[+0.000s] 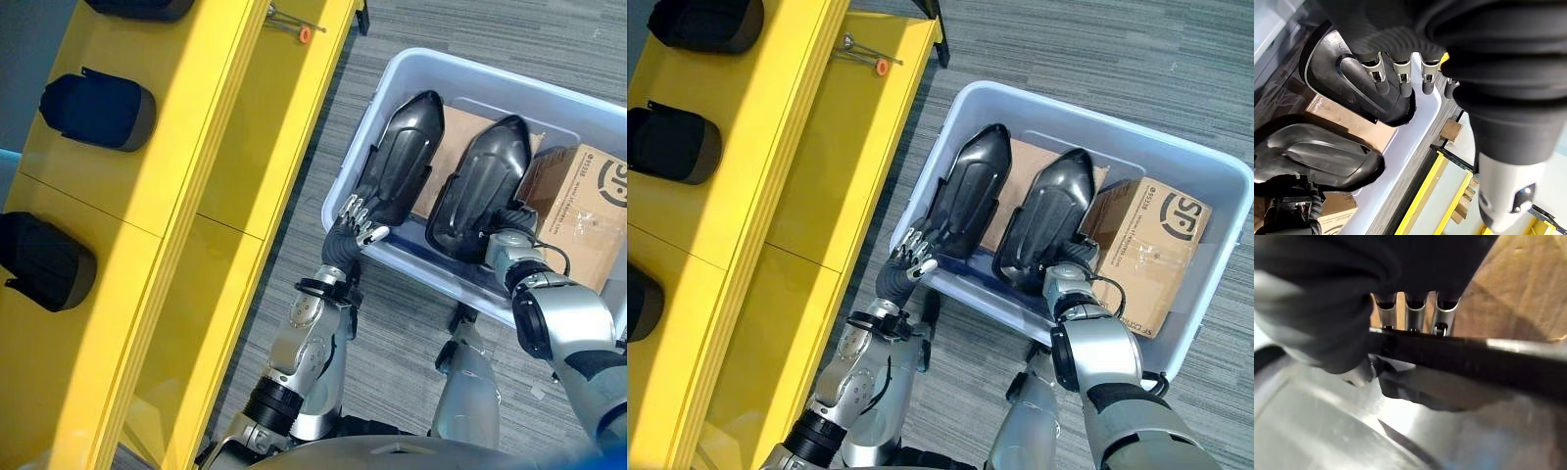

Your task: Move parts from the plastic box to the shelf.

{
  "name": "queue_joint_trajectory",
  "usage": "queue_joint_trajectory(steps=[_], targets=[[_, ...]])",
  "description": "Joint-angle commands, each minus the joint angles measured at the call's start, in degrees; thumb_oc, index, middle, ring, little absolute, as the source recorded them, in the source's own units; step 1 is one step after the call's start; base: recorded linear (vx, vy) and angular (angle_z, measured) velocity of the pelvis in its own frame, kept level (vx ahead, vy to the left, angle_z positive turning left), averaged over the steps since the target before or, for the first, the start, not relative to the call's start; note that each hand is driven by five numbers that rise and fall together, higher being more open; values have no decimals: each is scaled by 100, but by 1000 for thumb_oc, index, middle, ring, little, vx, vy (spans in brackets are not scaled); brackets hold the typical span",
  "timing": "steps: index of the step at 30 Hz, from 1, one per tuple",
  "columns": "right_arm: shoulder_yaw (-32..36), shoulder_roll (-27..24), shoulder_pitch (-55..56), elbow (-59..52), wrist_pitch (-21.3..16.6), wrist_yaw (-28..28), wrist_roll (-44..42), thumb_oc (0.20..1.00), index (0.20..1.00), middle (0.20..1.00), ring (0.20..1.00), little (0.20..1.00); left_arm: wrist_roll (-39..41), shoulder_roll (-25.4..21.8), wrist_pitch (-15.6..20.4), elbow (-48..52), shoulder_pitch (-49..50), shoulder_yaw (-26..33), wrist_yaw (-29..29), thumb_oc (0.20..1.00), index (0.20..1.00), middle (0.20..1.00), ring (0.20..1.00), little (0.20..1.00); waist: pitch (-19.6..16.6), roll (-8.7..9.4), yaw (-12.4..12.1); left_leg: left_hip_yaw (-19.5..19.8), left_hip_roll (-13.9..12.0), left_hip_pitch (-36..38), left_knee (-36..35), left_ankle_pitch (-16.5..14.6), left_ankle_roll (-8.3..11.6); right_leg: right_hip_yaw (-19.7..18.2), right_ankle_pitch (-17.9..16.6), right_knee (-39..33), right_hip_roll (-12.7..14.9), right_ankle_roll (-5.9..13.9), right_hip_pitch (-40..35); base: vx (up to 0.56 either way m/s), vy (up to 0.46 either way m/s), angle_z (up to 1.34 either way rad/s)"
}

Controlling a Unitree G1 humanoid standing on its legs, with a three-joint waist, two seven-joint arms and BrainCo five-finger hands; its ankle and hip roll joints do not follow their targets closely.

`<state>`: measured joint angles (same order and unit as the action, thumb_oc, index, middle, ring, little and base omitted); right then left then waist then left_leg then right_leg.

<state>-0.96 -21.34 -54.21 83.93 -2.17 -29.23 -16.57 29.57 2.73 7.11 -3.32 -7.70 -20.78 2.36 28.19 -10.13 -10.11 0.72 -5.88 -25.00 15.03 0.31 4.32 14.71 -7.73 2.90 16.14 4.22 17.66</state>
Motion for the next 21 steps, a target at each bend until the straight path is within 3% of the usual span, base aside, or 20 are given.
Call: queue_joint_trajectory(steps=[1,15,21], targets=[[-330,-104,-150,-62,22,155,249,200,200,200,200,200,87,209,353,953,222,-208,71,1000,1000,1000,1000,1000,161,-177,-182,-55,-721,555,-406,301,503,-495,213,-294,646,-234,-685,0,0,0],[-33,-302,429,-739,-347,445,192,200,200,200,200,200,-2,206,353,846,361,-41,149,1000,1000,1000,1000,1000,161,-103,105,-151,-832,1031,-653,310,551,-490,331,-252,596,-188,-858,-1,-32,-1],[157,-63,1214,-2145,-484,902,155,200,200,200,200,200,-101,108,312,836,418,243,198,1000,1000,1000,1000,1000,161,119,386,-266,-871,1349,-882,300,590,-545,374,-224,539,-167,-945,3,-52,-5]])
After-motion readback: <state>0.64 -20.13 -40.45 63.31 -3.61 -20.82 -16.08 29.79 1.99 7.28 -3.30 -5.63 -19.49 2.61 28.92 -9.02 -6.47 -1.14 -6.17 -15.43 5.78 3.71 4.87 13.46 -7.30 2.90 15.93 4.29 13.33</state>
